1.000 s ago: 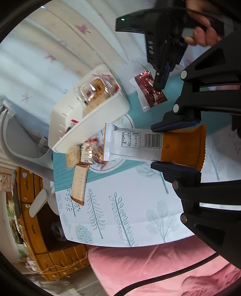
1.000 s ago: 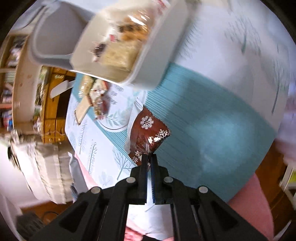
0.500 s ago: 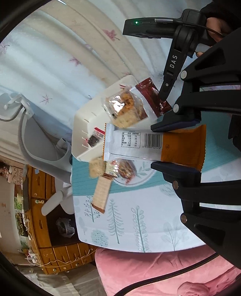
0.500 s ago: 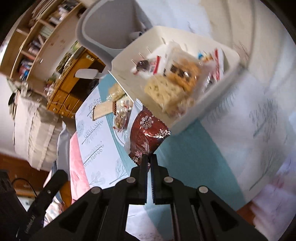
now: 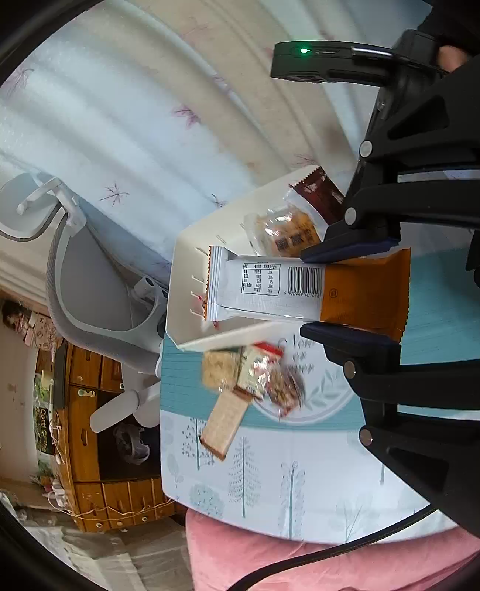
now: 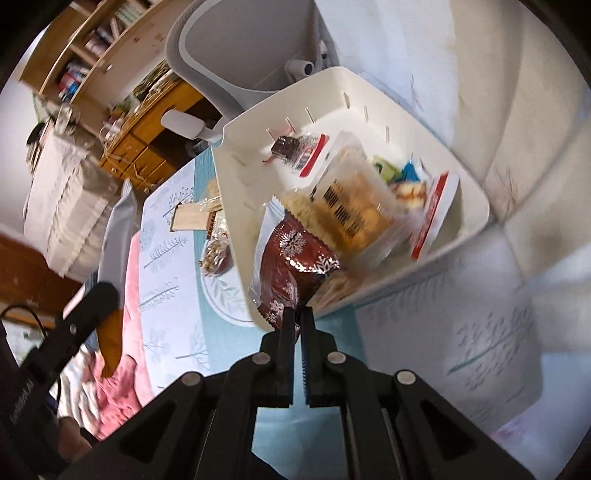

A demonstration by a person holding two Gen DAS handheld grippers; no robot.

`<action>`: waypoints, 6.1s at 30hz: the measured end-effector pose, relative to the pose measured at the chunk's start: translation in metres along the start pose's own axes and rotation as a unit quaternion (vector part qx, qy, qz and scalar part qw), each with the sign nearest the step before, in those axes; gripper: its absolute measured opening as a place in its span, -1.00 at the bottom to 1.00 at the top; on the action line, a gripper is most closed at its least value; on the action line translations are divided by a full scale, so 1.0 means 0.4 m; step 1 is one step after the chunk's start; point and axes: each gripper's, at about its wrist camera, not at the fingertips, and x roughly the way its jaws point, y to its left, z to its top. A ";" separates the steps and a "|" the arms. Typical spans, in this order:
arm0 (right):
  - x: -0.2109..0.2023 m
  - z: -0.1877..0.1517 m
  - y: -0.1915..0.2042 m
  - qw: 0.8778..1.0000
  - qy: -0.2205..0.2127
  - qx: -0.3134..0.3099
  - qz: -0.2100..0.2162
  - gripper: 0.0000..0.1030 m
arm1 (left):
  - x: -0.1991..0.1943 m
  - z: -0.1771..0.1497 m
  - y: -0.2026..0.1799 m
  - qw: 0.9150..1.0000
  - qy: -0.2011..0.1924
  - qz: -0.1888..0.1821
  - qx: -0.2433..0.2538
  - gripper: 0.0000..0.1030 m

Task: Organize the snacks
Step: 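Carry the bar and snowflake packet into the white tray and release both, then withdraw both open grippers from the tray, then grasp the brown wafer bar with the left gripper while the right gripper grasps the clear nut bag, then lift and carry the wafer bar and nut bag over the white tray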

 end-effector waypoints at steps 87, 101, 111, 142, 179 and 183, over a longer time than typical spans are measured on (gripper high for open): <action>0.093 -0.244 0.362 0.992 -0.099 0.080 -0.015 0.02 | -0.112 0.041 0.459 0.966 0.133 0.050 0.214 0.47; 0.197 -0.164 0.408 0.991 -0.133 0.015 -0.029 0.42 | 0.046 0.150 0.423 0.895 0.121 0.070 0.424 0.54; 0.314 -0.092 0.394 0.991 -0.130 0.017 -0.039 0.42 | 0.276 0.195 0.382 0.822 0.138 0.042 0.551 0.54; 0.477 -0.038 0.405 0.983 -0.161 -0.061 -0.069 0.34 | 0.659 0.292 0.416 0.794 0.222 -0.089 0.559 0.70; 0.384 -0.090 0.372 0.993 -0.109 -0.027 -0.041 -0.33 | 0.469 0.095 0.516 0.957 0.190 0.024 0.217 0.27; 0.358 -0.120 0.376 0.994 -0.102 -0.027 -0.030 -0.33 | 0.427 0.047 0.540 0.964 0.199 0.038 0.175 0.23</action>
